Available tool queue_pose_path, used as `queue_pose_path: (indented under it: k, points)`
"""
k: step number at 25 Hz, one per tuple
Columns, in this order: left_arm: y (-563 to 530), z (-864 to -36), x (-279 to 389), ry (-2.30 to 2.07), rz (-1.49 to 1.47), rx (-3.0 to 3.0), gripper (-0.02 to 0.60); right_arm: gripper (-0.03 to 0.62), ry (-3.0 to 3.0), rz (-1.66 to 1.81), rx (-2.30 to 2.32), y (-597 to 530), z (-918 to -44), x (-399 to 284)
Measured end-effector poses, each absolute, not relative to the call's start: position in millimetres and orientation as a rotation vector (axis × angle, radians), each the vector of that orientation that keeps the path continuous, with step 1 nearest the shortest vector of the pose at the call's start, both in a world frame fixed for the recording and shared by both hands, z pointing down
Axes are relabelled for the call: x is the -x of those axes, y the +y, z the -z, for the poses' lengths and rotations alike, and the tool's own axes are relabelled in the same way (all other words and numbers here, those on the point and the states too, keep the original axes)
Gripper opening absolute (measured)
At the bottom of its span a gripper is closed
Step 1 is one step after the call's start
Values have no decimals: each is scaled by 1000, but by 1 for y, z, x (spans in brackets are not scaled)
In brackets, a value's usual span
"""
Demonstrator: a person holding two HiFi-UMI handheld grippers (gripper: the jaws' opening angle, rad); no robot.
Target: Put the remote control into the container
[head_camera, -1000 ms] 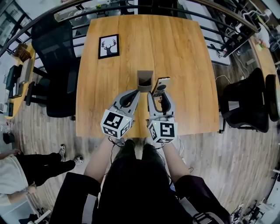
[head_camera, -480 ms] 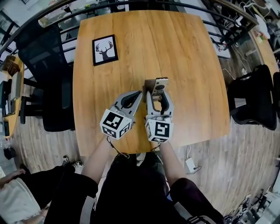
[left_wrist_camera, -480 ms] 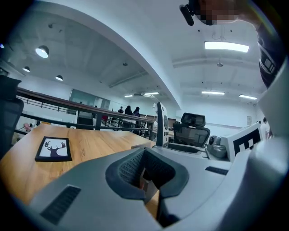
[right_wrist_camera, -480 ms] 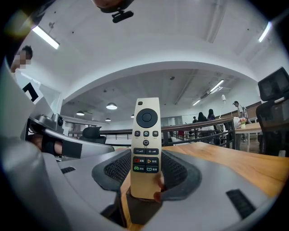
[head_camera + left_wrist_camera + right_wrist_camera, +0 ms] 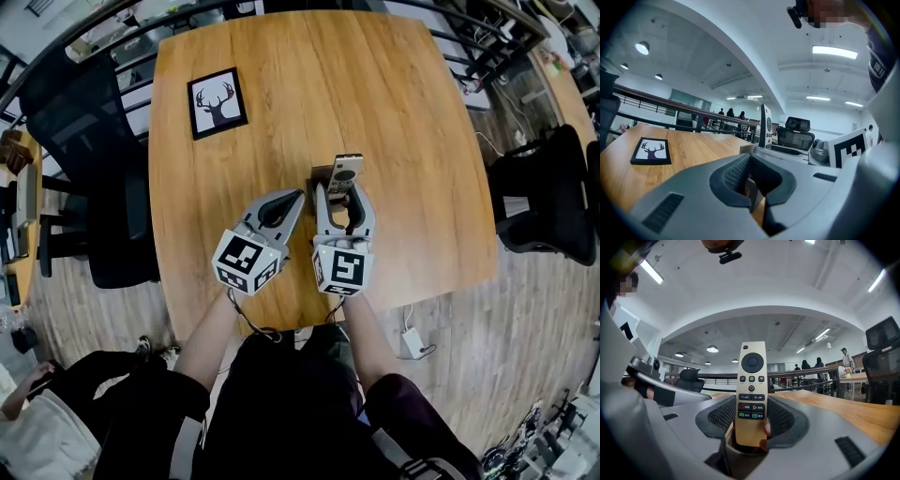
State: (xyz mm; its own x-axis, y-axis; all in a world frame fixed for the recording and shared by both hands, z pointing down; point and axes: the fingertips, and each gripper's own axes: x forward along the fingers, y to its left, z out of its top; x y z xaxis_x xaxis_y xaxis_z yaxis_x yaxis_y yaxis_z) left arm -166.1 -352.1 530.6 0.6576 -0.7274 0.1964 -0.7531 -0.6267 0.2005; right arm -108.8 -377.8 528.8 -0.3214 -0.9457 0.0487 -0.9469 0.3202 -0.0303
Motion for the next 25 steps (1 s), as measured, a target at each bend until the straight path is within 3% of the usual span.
queue_pose_path:
  k: [25]
  points:
    - [-350, -536, 170, -1167, -127, -2618, 8, 224, -2385, -108, -1834, -379, -572, 111]
